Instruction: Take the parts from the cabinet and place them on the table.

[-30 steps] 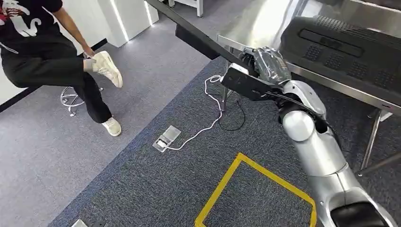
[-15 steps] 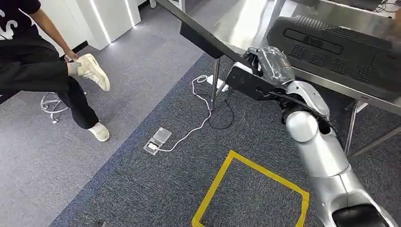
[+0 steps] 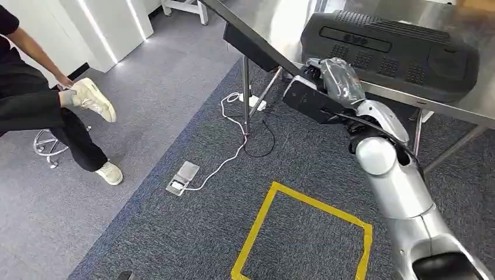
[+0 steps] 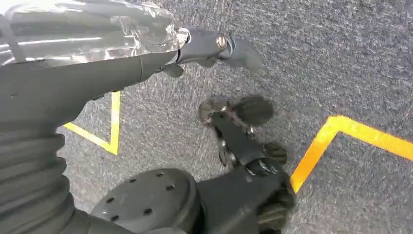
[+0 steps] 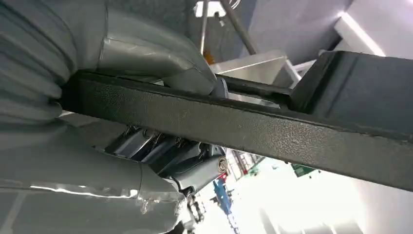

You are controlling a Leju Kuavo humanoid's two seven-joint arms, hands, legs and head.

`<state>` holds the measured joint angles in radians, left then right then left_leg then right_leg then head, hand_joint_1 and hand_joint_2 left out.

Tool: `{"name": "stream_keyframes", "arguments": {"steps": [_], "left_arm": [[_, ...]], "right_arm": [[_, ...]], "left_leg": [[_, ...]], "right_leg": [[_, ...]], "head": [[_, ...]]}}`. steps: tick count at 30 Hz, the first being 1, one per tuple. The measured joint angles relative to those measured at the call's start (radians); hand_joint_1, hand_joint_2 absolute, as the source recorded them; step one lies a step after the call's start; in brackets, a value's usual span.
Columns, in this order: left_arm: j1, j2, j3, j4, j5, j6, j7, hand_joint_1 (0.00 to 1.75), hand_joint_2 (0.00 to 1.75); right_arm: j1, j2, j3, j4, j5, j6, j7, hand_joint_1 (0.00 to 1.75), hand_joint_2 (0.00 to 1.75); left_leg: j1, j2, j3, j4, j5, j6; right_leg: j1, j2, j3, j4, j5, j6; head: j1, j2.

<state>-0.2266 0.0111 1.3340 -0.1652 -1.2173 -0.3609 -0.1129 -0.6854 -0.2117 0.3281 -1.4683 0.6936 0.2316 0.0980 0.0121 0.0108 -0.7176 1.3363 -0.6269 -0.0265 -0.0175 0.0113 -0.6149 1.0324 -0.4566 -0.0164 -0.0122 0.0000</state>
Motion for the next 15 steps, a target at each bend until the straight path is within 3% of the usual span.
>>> {"name": "stream_keyframes", "arguments": {"steps": [1, 2, 4, 5, 6, 9, 10, 11, 12, 15], "left_arm": [[0.001, 0.0, 0.0, 0.0, 0.0, 0.0, 0.0, 0.0, 1.75], [0.001, 0.0, 0.0, 0.0, 0.0, 0.0, 0.0, 0.0, 1.75], [0.0, 0.0, 0.0, 0.0, 0.0, 0.0, 0.0, 0.0, 1.75], [0.0, 0.0, 0.0, 0.0, 0.0, 0.0, 0.0, 0.0, 1.75], [0.0, 0.0, 0.0, 0.0, 0.0, 0.0, 0.0, 0.0, 1.75], [0.001, 0.0, 0.0, 0.0, -0.001, 0.0, 0.001, 0.0, 1.75], [-0.002, -0.001, 0.0, 0.0, -0.001, 0.001, 0.001, 0.0, 1.75], [-0.005, -0.002, 0.0, 0.0, -0.001, 0.002, 0.001, 0.0, 1.75], [-0.005, -0.002, 0.0, 0.0, -0.001, 0.002, 0.001, 0.0, 1.75], [0.0, -0.002, 0.0, 0.0, -0.002, 0.002, 0.001, 0.0, 1.75]], "right_arm": [[0.002, 0.001, 0.0, 0.0, -0.004, 0.0, -0.002, 1.71, 1.75], [0.004, 0.002, -0.002, 0.0, -0.01, 0.0, -0.003, 1.71, 1.75], [0.004, 0.004, -0.011, 0.0, -0.035, 0.0, -0.007, 1.71, 1.75], [0.005, 0.007, -0.016, 0.0, -0.077, -0.001, -0.013, 1.71, 1.75], [0.003, 0.007, -0.023, 0.003, -0.129, -0.008, -0.022, 1.71, 1.75], [0.004, 0.015, -0.042, 0.015, -0.232, -0.058, -0.047, 1.71, 1.75], [0.004, 0.015, -0.048, 0.018, -0.243, -0.073, -0.052, 1.71, 1.75], [0.003, 0.015, -0.053, 0.021, -0.246, -0.085, -0.055, 1.71, 1.75], [-0.001, 0.015, -0.059, 0.024, -0.245, -0.093, -0.056, 1.71, 1.75], [0.001, 0.015, -0.067, 0.031, -0.235, -0.113, -0.057, 1.71, 1.75]], "left_leg": [[0.0, 0.0, -0.003, 0.008, 0.01, 0.001], [0.0, -0.001, 0.017, -0.037, 0.045, 0.004], [0.001, -0.013, 0.097, -0.207, 0.137, 0.011], [0.003, -0.038, 0.124, -0.283, 0.151, 0.015], [0.003, -0.055, 0.131, -0.299, 0.145, 0.015], [-0.005, -0.043, 0.127, -0.297, 0.147, 0.024], [0.003, -0.036, 0.13, -0.309, 0.156, 0.036], [0.005, -0.025, 0.131, -0.316, 0.161, 0.044], [0.004, -0.022, 0.13, -0.318, 0.163, 0.049], [0.0, 0.0, 0.127, -0.317, 0.162, 0.052]], "right_leg": [[0.0, 0.006, 0.0, 0.001, 0.0, 0.0], [0.0, 0.014, 0.0, 0.003, 0.0, 0.0], [0.0, 0.026, 0.001, 0.006, -0.001, 0.002], [-0.001, 0.031, 0.0, 0.006, -0.002, 0.005], [0.004, 0.037, -0.007, 0.011, -0.001, 0.011], [-0.003, 0.054, -0.011, 0.001, 0.009, 0.03], [-0.001, 0.056, -0.013, 0.001, 0.008, 0.039], [-0.003, 0.031, -0.016, 0.018, -0.008, 0.04], [0.001, 0.01, -0.039, 0.066, -0.044, 0.041], [0.0, 0.0, -0.137, 0.289, -0.144, 0.046]], "head": [[-0.003, 0.0], [-0.006, 0.0], [-0.014, 0.0], [-0.019, 0.0], [-0.02, 0.0], [-0.016, 0.0], [-0.017, 0.0], [-0.015, 0.0], [-0.003, 0.0], [0.021, 0.0]]}}
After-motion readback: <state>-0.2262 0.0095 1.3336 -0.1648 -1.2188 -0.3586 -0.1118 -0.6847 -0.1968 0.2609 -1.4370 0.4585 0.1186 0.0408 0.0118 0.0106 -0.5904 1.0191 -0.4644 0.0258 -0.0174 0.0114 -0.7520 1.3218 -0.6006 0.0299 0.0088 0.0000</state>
